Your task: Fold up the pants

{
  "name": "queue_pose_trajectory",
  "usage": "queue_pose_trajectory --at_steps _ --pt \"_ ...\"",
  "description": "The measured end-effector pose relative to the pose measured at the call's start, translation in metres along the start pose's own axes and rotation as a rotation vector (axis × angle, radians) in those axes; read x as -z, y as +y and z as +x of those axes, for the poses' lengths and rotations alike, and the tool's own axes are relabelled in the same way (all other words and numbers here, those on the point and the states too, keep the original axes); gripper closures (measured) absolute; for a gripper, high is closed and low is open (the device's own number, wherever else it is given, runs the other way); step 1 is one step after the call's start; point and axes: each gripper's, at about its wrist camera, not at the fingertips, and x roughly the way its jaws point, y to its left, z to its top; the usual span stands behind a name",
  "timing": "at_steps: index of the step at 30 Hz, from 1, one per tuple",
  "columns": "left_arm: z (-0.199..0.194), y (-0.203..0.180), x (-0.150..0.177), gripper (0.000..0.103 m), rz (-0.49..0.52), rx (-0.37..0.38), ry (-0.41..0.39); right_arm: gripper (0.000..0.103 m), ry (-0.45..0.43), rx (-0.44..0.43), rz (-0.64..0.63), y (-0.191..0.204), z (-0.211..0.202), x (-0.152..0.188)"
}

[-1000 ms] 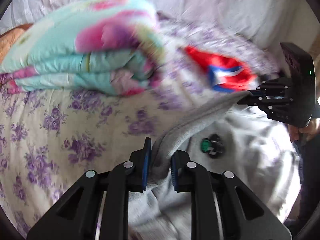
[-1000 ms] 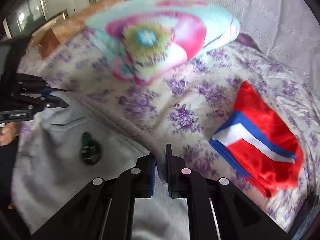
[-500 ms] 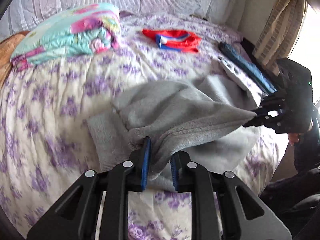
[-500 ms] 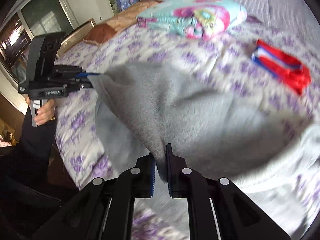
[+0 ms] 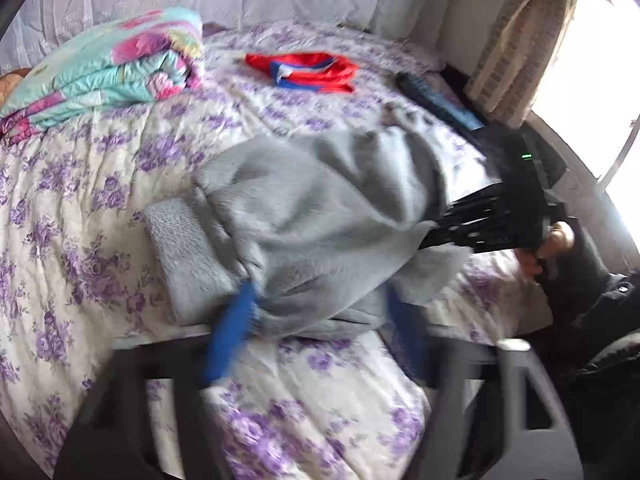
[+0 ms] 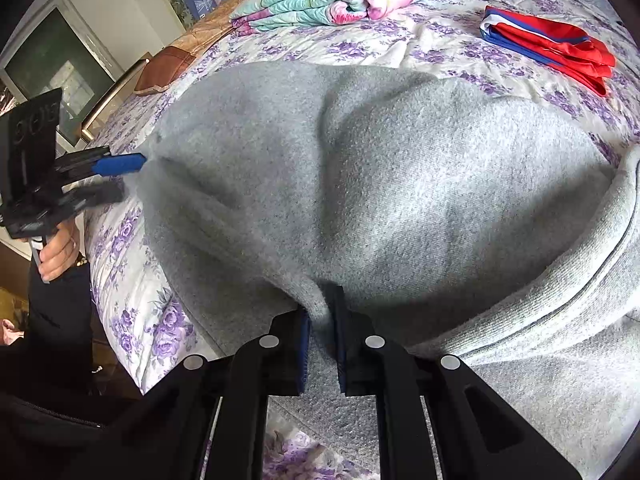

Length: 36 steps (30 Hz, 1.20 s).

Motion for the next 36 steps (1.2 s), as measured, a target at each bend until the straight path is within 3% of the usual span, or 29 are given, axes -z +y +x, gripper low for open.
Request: queue_pose_trajectory --at_steps 2,4,8,11,12,16,19,22,23,25,28,29,30,31,32,34,36 --pt "-0.02 -0.011 0.004 0.009 0.024 -0.027 -0.076 0.092 -0.002 -0.002 0.003 0.0 -0.001 0.0" --pt "-0.034 -0.015 0.0 0.009 -0.027 -0.052 -0.116 0.091 -0.005 0.001 -0.004 0.001 -0.001 -0.001" --pt "-0.039 -0.022 -0.026 0.009 -0.165 -0.08 -0.151 0.091 -0.021 0.0 -0.029 0.007 -0.01 0.0" --pt "-0.019 -0.024 -0.047 0.009 -0.279 -0.046 -0.126 0.091 -0.032 0.009 -0.054 0.013 -0.017 0.002" --pt "-0.01 -0.026 -0.052 0.013 -0.298 -0.048 -0.118 0.091 -0.037 0.016 -0.07 0.017 -0.019 0.004" --pt "0.04 -0.023 -0.049 0.05 -0.372 -0.031 0.018 0.09 -0.045 0.035 -0.133 0.031 -0.027 0.013" --pt "0.077 -0.015 -0.029 0.058 -0.423 -0.074 0.126 0.089 -0.012 0.048 -0.145 0.031 -0.017 0.022" --pt "0.083 -0.014 -0.012 0.07 -0.425 -0.119 0.112 0.087 0.0 0.07 -0.151 0.031 -0.006 0.029" --pt "0.082 -0.013 -0.008 0.071 -0.429 -0.123 0.101 0.083 0.0 0.063 -0.152 0.033 -0.008 0.029" --pt "0.08 -0.014 -0.004 0.076 -0.423 -0.141 0.094 0.045 0.027 0.014 -0.139 0.04 -0.016 0.028" --pt "0.08 -0.016 -0.002 0.076 -0.399 -0.162 0.091 0.041 -0.035 -0.017 -0.152 0.054 -0.039 0.023" --pt "0.079 -0.018 -0.001 0.076 -0.393 -0.168 0.089 0.042 -0.067 -0.014 -0.143 0.057 -0.045 0.019" --pt "0.08 -0.019 -0.001 0.076 -0.39 -0.174 0.087 0.058 -0.089 -0.008 -0.13 0.058 -0.047 0.015" --pt "0.081 -0.019 -0.001 0.076 -0.386 -0.181 0.086 0.089 -0.097 0.008 -0.117 0.059 -0.045 0.01" --pt "0.081 -0.02 -0.002 0.076 -0.382 -0.184 0.084 0.101 -0.093 0.032 -0.101 0.058 -0.039 0.006" --pt "0.082 -0.019 -0.002 0.076 -0.382 -0.18 0.081 0.1 -0.057 0.078 -0.074 0.053 -0.018 0.0" --pt "0.081 -0.017 -0.001 0.076 -0.387 -0.169 0.078 0.1 0.045 0.054 -0.044 0.047 0.011 0.004"
